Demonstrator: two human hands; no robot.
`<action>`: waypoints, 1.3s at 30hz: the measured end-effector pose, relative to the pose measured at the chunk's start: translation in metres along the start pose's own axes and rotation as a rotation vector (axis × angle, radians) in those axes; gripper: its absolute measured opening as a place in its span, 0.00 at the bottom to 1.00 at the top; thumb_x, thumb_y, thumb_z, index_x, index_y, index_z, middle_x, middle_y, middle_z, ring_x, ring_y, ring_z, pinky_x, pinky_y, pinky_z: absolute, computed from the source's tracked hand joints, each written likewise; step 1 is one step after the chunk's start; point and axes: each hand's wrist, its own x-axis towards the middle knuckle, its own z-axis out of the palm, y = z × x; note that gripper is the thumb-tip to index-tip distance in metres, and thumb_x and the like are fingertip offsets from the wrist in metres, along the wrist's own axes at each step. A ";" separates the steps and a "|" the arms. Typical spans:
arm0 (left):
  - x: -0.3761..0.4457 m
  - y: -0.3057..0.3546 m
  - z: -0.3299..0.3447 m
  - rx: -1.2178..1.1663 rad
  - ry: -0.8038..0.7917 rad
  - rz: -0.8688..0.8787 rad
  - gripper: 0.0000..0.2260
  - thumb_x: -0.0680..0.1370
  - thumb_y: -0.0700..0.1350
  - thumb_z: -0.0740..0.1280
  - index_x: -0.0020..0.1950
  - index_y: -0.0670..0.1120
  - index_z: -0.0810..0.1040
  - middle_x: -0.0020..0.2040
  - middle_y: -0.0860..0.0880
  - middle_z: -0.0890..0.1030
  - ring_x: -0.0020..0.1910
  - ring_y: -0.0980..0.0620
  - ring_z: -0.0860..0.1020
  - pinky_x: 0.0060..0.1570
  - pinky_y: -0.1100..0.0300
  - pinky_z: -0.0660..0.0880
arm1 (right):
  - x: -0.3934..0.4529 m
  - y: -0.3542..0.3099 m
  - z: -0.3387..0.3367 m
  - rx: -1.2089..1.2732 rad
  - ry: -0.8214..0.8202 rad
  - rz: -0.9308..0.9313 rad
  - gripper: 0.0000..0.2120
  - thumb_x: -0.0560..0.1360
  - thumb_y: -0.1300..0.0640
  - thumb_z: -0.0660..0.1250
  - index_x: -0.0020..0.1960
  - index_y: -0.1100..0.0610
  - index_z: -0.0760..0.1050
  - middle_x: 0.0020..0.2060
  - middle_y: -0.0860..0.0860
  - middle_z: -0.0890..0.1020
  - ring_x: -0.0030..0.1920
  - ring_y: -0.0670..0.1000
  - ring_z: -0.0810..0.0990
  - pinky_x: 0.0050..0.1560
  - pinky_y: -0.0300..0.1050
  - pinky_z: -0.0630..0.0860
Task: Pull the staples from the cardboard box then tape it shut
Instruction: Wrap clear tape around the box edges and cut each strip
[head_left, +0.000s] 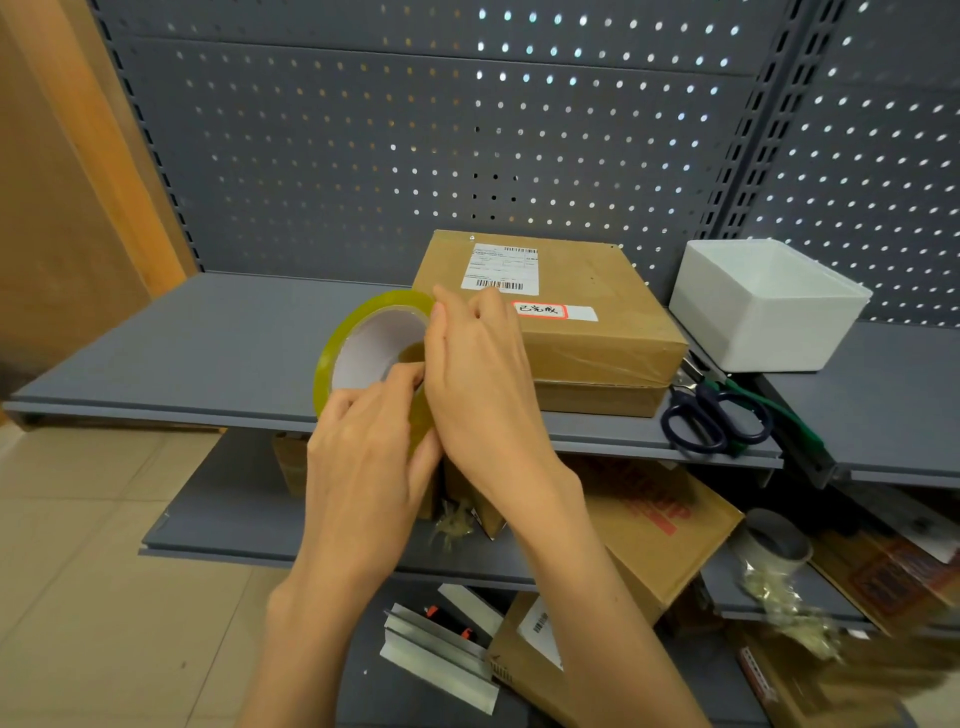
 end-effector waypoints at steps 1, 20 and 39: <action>0.000 0.000 0.000 -0.004 0.000 -0.004 0.10 0.73 0.48 0.59 0.53 0.47 0.68 0.39 0.57 0.67 0.38 0.59 0.63 0.39 0.72 0.59 | 0.001 0.000 0.000 0.018 0.013 0.000 0.15 0.81 0.61 0.51 0.62 0.61 0.72 0.45 0.53 0.65 0.49 0.54 0.66 0.53 0.48 0.63; 0.005 -0.005 0.000 0.017 -0.007 0.047 0.09 0.74 0.47 0.59 0.53 0.46 0.67 0.37 0.55 0.70 0.39 0.55 0.66 0.39 0.66 0.58 | 0.005 0.002 0.002 0.056 0.020 -0.030 0.18 0.79 0.62 0.53 0.67 0.61 0.69 0.53 0.57 0.69 0.55 0.55 0.67 0.56 0.45 0.61; 0.004 -0.009 -0.005 -0.040 -0.016 -0.001 0.11 0.76 0.51 0.59 0.53 0.45 0.71 0.40 0.54 0.75 0.39 0.58 0.66 0.41 0.65 0.61 | 0.002 0.005 -0.003 0.318 0.031 0.006 0.17 0.81 0.55 0.53 0.64 0.60 0.73 0.50 0.51 0.69 0.55 0.51 0.70 0.57 0.41 0.65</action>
